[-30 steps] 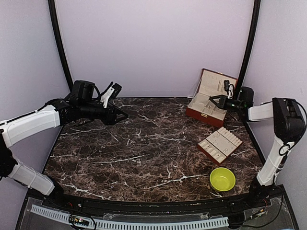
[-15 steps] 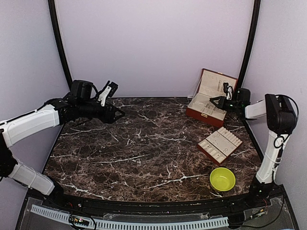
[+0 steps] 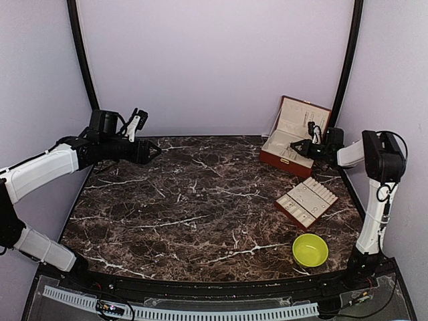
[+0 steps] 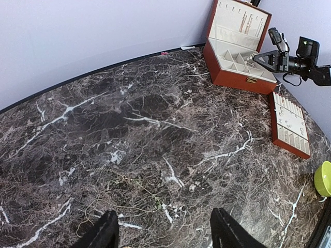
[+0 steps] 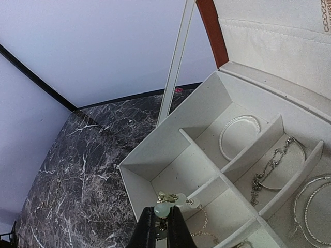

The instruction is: Organize the mixed jewelry

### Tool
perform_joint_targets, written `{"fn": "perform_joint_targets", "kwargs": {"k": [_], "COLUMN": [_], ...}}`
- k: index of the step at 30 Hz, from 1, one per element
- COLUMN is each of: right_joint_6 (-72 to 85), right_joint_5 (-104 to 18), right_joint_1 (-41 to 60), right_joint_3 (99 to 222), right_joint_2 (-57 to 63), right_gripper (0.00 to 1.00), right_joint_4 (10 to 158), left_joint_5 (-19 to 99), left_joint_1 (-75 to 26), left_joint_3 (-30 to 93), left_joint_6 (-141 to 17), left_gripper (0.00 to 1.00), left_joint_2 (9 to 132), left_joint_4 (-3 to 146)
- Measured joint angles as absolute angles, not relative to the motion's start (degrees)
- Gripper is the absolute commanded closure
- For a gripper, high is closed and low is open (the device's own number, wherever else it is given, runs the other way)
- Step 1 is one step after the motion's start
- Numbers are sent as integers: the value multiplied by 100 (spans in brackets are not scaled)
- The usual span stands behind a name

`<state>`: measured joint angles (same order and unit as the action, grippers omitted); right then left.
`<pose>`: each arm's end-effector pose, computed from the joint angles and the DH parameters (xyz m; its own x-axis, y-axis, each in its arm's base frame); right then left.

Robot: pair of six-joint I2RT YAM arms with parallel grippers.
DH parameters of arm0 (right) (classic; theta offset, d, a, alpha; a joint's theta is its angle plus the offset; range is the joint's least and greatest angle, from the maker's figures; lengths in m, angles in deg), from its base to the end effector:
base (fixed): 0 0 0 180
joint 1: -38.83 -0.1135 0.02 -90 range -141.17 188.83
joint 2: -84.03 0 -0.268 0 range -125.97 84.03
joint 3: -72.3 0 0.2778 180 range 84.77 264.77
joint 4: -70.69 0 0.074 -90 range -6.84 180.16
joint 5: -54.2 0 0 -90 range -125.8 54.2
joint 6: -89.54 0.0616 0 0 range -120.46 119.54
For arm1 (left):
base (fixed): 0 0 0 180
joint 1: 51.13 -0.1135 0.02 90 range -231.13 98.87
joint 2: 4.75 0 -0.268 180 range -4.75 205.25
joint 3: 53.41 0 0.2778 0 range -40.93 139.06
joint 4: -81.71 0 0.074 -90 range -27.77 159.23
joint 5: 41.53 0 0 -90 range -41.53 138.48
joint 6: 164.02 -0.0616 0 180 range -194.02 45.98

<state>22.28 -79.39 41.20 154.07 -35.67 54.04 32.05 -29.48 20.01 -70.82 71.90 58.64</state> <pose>0.4838 0.0225 0.1325 -0.5710 0.3038 -0.7627 -0.4242 0.6861 0.5910 0.3233 -0.1471 0.2996 -0.4441 0.1187 -0.8881 0.5655 0.8059 -0.1751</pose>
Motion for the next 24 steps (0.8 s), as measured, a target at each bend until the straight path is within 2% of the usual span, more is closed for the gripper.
{"fn": "perform_joint_targets", "kwargs": {"k": [9, 17, 24], "right_joint_6": [2252, 2252, 2252], "right_joint_5": [-7941, -7937, -7919], "right_joint_1": [4112, 4083, 4064], "right_joint_3": [15451, 15488, 15505], "right_joint_2": [-3685, -3773, -3790], "right_gripper": [93, 84, 81], "right_joint_4": [5404, 5401, 5408], "left_joint_5": [3266, 3271, 3268], "left_joint_1": [-2948, -2948, -2948], "left_joint_3": [2001, 2001, 2001], "left_joint_6": [-7058, -7058, -7060], "left_gripper": [37, 37, 37], "left_joint_2": [7190, 7190, 7190], "left_joint_4": [5825, 5818, 5799]}}
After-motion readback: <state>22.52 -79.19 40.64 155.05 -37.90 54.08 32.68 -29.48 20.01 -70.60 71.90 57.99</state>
